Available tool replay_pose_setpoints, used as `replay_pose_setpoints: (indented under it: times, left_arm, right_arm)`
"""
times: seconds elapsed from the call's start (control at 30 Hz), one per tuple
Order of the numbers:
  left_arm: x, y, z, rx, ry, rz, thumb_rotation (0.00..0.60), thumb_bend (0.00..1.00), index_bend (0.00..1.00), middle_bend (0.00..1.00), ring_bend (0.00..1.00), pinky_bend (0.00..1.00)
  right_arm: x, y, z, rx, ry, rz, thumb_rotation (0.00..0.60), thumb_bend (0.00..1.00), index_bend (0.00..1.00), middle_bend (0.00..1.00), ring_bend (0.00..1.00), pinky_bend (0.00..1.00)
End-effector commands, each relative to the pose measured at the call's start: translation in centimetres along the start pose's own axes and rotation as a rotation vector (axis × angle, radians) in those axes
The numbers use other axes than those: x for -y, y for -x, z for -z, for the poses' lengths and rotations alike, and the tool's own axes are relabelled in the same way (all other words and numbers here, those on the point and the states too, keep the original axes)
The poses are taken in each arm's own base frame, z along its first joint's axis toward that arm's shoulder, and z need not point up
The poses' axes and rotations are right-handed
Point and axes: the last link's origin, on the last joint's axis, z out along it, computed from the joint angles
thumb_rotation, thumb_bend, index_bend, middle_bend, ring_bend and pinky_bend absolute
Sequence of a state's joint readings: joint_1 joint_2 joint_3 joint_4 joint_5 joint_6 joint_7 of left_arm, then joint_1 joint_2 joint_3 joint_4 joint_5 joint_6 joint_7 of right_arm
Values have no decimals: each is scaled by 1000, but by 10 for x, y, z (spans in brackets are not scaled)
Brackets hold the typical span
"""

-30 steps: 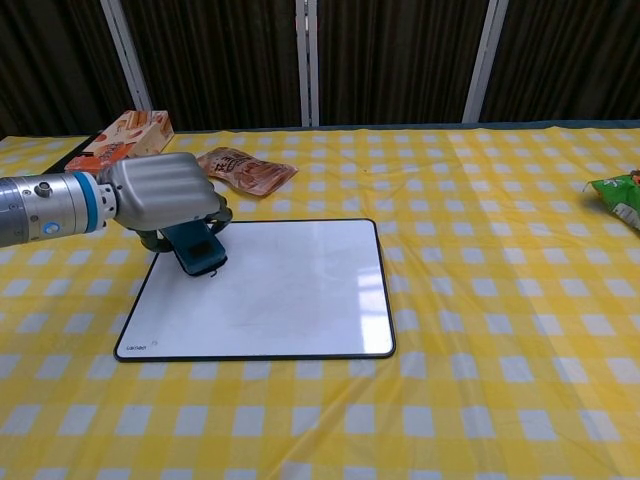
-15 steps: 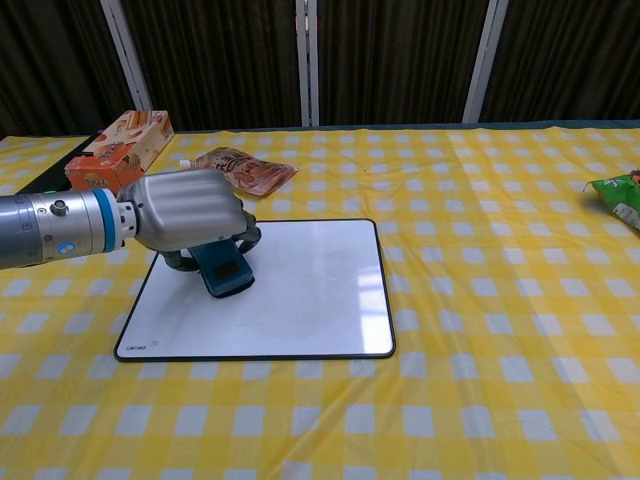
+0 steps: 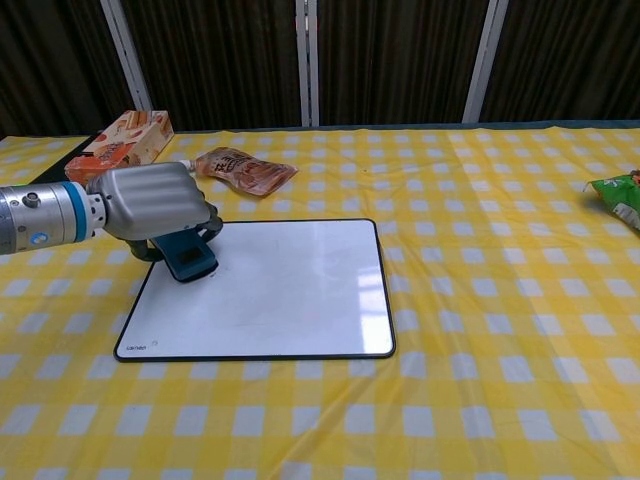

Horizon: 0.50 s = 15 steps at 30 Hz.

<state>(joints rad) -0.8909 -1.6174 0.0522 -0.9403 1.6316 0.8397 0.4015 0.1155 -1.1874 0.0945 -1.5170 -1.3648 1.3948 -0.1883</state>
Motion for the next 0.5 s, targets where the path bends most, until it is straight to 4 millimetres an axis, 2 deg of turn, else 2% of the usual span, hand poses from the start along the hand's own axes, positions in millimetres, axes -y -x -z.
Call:
replay_pose_setpoints:
  times: [0.03,0.2,0.5]
  left_arm:
    - [9,7,3,19,-26,5,600,449,576,395,451,494]
    - [10,7,2,13,-31,17,600,449,577,395,451,494]
    - [-31,-13,-9,-50,64,81,600,454,580,397,453,494]
  right_arm:
    - [0,0,0,-1,0,0,600,0,0,0,0,0]
    - [1,0,0,-1,-1,-1,600,0,0,0,0,0]
    - [-2,-2,1,-7,6,-4,600,0,0,0,0,0]
